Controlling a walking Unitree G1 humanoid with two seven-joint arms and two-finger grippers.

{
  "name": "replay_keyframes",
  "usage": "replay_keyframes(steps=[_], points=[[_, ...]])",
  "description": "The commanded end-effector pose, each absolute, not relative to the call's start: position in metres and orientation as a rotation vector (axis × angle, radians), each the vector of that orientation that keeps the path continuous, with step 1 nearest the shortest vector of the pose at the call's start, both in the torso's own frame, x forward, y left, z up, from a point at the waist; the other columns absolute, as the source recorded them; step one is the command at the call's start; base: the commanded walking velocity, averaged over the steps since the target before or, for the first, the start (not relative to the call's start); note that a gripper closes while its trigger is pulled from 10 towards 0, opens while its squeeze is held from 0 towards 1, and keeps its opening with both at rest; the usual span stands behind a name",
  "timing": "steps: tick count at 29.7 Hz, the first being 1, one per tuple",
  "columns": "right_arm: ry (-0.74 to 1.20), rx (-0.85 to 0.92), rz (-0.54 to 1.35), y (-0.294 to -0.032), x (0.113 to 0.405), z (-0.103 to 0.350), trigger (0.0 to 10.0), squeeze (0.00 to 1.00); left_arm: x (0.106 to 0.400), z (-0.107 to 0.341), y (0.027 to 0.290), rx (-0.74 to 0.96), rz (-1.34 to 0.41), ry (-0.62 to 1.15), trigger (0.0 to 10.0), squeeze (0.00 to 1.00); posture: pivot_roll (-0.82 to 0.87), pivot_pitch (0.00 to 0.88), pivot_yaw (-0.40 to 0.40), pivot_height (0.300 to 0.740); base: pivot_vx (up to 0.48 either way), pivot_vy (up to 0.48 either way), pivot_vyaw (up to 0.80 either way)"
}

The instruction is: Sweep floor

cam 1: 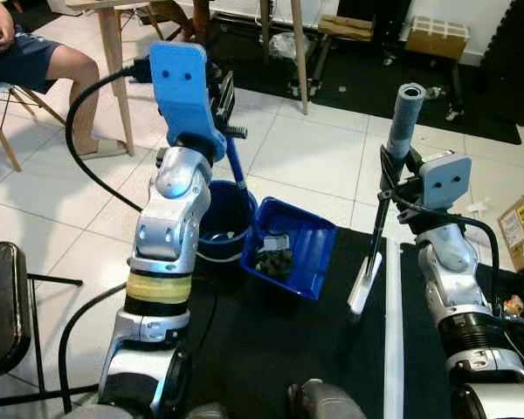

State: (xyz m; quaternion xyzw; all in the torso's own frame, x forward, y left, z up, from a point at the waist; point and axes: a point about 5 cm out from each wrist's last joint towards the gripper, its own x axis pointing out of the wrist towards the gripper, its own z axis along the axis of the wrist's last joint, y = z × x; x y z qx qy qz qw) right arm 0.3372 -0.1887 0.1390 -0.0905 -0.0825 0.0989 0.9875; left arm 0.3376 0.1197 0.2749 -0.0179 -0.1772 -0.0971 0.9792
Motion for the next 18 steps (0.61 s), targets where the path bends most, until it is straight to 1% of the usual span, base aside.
replay_keyframes(steps=[1,10,13,16,18], points=[[-0.197,-0.193,0.204,-0.188,0.337,0.146,10.0,0.00,0.330,0.302,0.116,-0.067,-0.216,-0.470,10.0,0.00,0.04,0.031,-0.035,0.740,0.000,0.000,0.00],[-0.195,-0.190,0.215,-0.184,0.338,0.145,10.0,0.00,0.330,0.326,0.106,-0.119,-0.252,-0.524,10.0,0.00,0.04,0.028,-0.036,0.740,0.000,0.000,0.00],[-0.194,-0.190,0.217,-0.184,0.338,0.144,10.0,0.00,0.329,0.328,0.101,-0.097,-0.269,-0.528,10.0,0.00,0.04,0.028,-0.036,0.740,0.000,0.000,0.00],[-0.193,-0.189,0.217,-0.183,0.339,0.144,10.0,0.00,0.329,0.328,0.092,-0.026,-0.284,-0.542,10.0,0.00,0.04,0.026,-0.034,0.740,0.000,0.000,0.00],[-0.193,-0.189,0.217,-0.183,0.339,0.144,10.0,0.00,0.329,0.328,0.092,-0.022,-0.286,-0.544,10.0,0.00,0.04,0.026,-0.034,0.740,0.000,0.000,0.00]])
